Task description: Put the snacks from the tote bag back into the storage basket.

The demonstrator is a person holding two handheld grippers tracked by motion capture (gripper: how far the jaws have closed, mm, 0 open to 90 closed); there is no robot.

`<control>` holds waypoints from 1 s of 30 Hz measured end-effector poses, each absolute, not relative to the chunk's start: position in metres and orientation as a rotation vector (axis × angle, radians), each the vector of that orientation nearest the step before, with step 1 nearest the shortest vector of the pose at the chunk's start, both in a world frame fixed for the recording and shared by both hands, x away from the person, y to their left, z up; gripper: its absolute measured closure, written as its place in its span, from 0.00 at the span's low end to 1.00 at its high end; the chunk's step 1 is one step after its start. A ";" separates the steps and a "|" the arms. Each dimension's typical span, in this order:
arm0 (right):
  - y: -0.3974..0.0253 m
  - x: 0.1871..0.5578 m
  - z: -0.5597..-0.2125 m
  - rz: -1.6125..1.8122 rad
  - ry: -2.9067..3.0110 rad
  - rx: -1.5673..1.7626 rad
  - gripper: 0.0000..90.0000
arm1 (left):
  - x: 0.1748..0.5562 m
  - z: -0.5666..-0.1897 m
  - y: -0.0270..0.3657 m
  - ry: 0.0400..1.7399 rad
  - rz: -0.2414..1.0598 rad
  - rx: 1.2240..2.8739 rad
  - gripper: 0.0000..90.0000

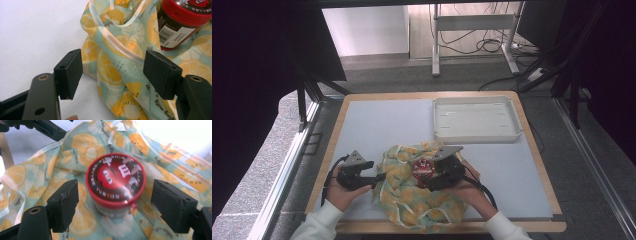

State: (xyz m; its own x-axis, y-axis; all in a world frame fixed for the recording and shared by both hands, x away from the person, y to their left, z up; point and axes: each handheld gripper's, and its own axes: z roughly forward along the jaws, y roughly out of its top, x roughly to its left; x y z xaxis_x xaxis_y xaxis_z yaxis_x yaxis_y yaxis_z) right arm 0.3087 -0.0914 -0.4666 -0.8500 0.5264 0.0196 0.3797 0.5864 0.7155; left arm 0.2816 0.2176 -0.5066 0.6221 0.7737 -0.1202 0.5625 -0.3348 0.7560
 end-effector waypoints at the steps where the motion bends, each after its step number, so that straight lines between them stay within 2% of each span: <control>1: -0.089 0.310 -0.466 1.109 2.628 0.756 0.24 | 0.282 -0.507 0.218 1.048 0.333 2.039 0.36; 7: -0.069 0.317 -0.474 1.016 2.668 0.756 0.19 | 0.282 -0.506 0.218 1.046 0.334 2.037 0.35; 12: -0.060 0.325 -0.485 0.948 2.701 0.778 0.19 | 0.281 -0.506 0.218 1.042 0.332 2.044 0.35; 17: -0.055 0.326 -0.493 0.877 2.698 0.760 0.28 | 0.282 -0.507 0.218 1.040 0.331 2.051 0.35; 30: -0.059 0.328 -0.486 0.911 2.718 0.743 0.28 | 0.283 -0.507 0.220 1.044 0.325 2.049 0.35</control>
State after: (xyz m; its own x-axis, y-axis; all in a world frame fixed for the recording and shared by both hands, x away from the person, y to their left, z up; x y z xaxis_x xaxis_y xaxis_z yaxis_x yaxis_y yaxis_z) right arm 0.3281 -0.0591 -0.4862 -0.8587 0.5123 -0.0115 0.4020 0.6874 0.6049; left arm 0.2829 0.2198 -0.5068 0.6268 0.7698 -0.1204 0.5651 -0.3427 0.7505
